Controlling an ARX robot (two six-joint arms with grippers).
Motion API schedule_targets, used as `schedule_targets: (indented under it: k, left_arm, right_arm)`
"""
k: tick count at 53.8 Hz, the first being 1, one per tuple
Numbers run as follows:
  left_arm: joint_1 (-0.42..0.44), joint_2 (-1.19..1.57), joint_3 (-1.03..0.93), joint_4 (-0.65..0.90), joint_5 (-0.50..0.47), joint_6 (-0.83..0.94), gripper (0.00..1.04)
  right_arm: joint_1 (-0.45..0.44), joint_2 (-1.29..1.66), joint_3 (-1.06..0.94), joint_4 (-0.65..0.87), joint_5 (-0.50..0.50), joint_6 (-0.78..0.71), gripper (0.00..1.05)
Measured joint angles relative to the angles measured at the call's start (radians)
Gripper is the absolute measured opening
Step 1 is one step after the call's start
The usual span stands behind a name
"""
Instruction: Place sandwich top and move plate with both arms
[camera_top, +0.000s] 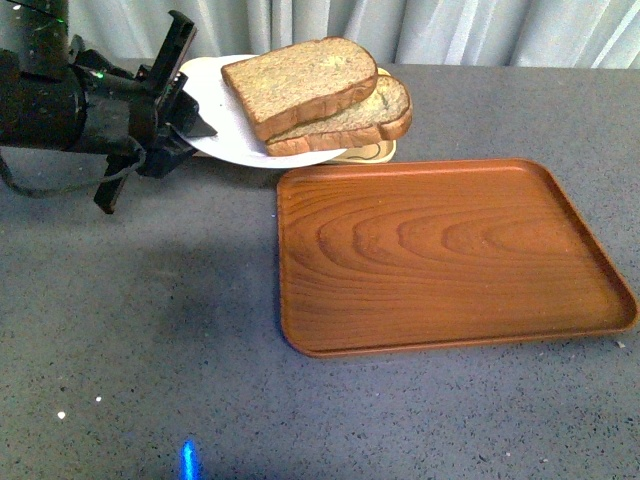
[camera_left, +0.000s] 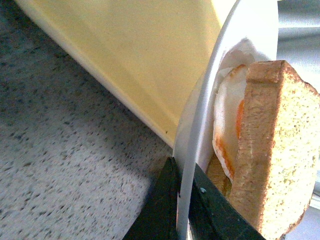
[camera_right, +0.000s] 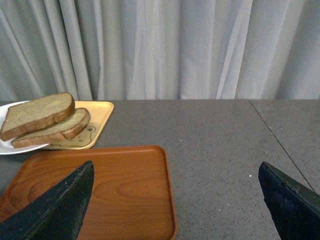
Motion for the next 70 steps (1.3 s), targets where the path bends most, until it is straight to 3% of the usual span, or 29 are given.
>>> schedule_targets:
  k: [29, 39, 52, 56, 70]
  left_arm:
    - [-0.059, 0.241, 0.342, -0.119, -0.015, -0.021, 0.04]
    - [-0.042, 0.233, 0.311, -0.074, 0.003, -0.016, 0.37]
    - [0.030, 0.028, -0.009, 0.133, 0.035, -0.018, 0.85]
    - [0.047, -0.046, -0.105, 0.179, 0.048, -0.018, 0.96]
    - [0.106, -0.451, -0.568, 0.357, 0.106, 0.048, 0.96]
  right_arm:
    - [0.000, 0.000, 0.000, 0.000, 0.000, 0.000, 0.96]
    - [0.000, 0.000, 0.000, 0.000, 0.000, 0.000, 0.96]
    - [0.000, 0.000, 0.000, 0.000, 0.000, 0.000, 0.96]
    - [0.000, 0.000, 0.000, 0.000, 0.000, 0.000, 0.96]
    - [0.000, 0.000, 0.000, 0.000, 0.000, 0.000, 0.96]
